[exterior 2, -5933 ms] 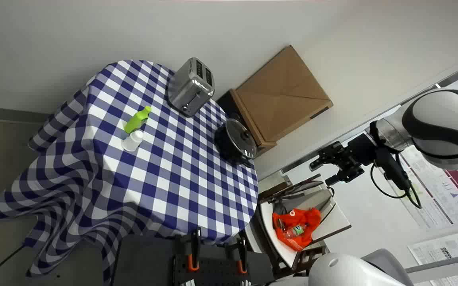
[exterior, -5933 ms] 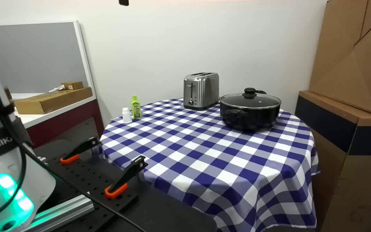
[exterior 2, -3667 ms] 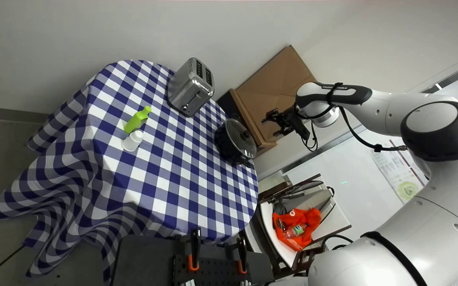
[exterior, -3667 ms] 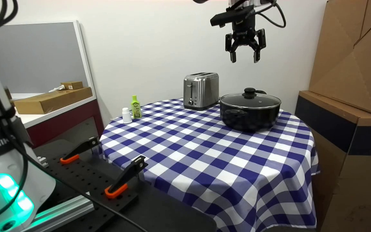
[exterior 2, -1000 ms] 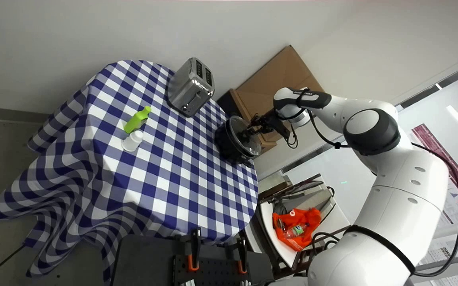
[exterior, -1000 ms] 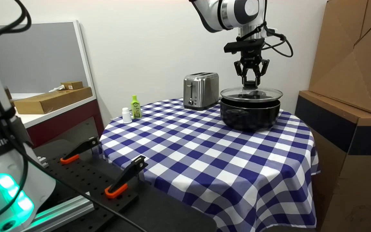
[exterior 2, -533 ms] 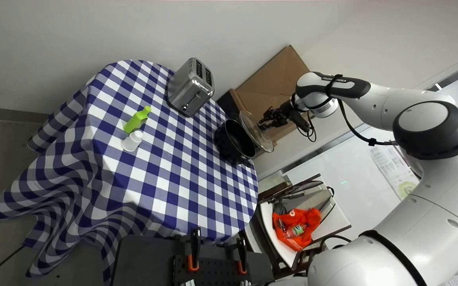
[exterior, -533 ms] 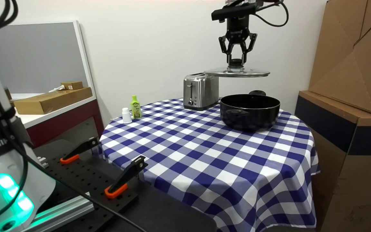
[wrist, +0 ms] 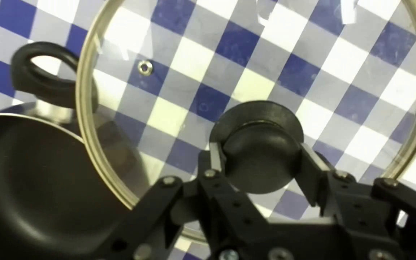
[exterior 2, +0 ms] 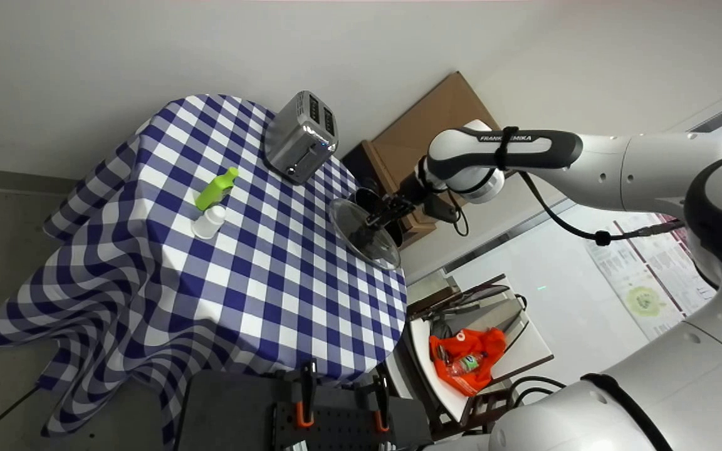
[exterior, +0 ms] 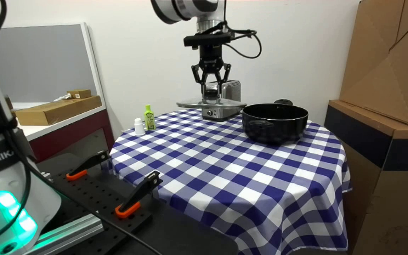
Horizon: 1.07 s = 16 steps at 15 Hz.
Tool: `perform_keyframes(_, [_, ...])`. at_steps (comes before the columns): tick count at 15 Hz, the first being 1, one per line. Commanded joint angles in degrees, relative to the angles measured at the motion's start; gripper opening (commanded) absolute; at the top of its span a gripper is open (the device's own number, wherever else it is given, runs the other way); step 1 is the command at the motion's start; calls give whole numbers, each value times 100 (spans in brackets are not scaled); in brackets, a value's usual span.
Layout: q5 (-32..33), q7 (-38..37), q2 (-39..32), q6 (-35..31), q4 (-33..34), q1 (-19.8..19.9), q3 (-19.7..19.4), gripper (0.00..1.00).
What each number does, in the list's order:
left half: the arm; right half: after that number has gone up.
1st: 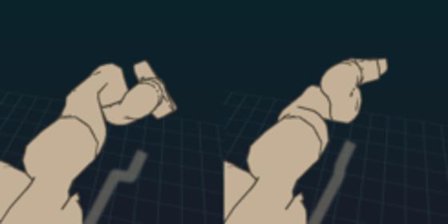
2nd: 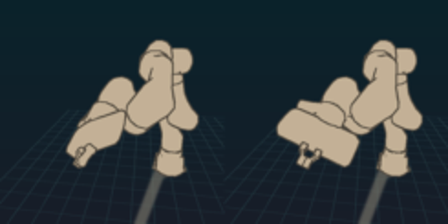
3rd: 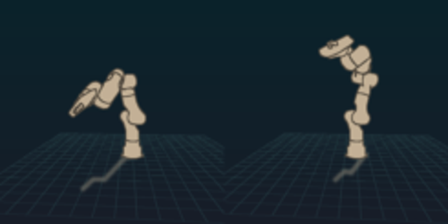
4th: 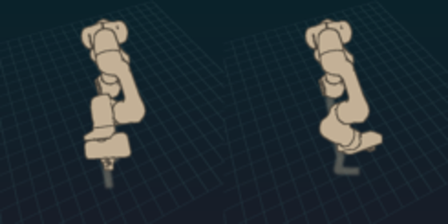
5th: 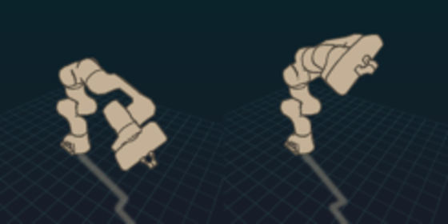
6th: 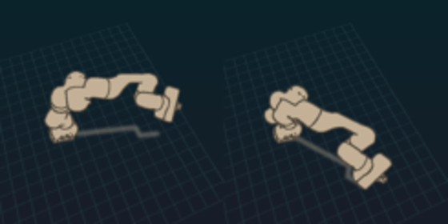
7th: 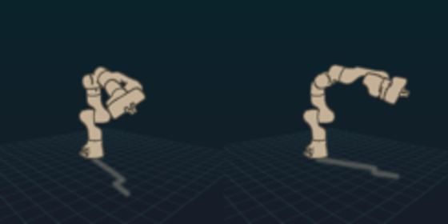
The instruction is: Pick up the lid from the pot and put it on the table
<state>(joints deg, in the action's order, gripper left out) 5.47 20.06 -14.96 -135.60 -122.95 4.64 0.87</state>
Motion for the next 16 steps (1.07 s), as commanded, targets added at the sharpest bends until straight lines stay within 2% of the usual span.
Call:
perform_keyframes(1, [412,-326,444,-770,-1067,-365,81,26])
perform_keyframes(7, [422,-607,151,-2365,-1733,-575,146,26])
perform_keyframes(16, [493,-594,-384,-3120,-1857,-541,-41,26])
